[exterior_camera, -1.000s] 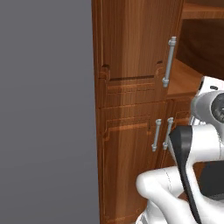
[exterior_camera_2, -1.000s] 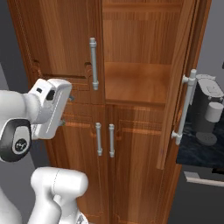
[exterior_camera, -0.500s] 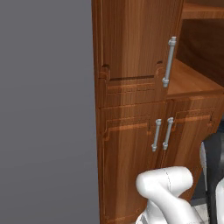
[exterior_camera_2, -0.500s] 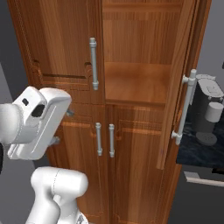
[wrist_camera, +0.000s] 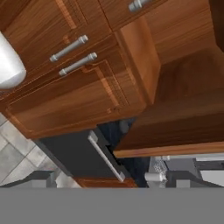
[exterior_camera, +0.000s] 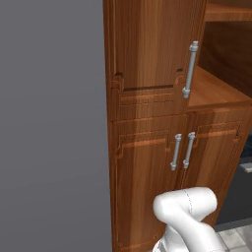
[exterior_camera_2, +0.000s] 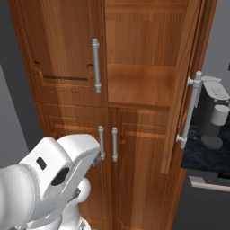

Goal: Open the cabinet. Pick the spray and place it next to the sink. Then close the cabinet.

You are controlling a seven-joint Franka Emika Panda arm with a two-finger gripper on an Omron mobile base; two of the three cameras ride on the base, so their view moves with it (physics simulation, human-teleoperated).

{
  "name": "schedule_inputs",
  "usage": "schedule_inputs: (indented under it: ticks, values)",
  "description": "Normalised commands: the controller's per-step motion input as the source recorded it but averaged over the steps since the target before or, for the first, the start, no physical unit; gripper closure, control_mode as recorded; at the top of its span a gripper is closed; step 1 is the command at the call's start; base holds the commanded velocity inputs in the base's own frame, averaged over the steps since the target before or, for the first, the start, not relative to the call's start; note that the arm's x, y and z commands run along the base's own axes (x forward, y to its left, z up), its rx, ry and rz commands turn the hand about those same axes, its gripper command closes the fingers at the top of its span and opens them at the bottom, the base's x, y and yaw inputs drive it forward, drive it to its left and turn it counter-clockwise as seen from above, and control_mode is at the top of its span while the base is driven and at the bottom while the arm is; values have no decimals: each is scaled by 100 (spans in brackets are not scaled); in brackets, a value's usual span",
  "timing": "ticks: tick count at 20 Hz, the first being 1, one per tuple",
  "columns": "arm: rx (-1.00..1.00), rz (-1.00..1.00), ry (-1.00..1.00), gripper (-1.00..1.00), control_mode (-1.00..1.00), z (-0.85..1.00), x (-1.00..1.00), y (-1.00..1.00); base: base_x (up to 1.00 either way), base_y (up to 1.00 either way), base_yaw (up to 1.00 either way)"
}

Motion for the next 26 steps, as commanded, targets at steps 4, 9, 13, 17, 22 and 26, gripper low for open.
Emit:
schedule_inputs:
  ticks: [4,9,13,17,22,26]
  values:
    - [2,10,-11,-100,-100,-24,-31,-99,0,0,0]
    - [0,1,0,-100,-100,-24,65,-89,0,0,0]
    - [0,0,0,-100,-100,-37,100,-72,0,0,0]
    - [0,4,0,-100,-100,-40,100,-60,0,0,0]
    - [0,11,0,-100,-100,-24,95,-56,0,0,0]
    - [0,20,-2,-100,-100,0,75,-27,0,0,0]
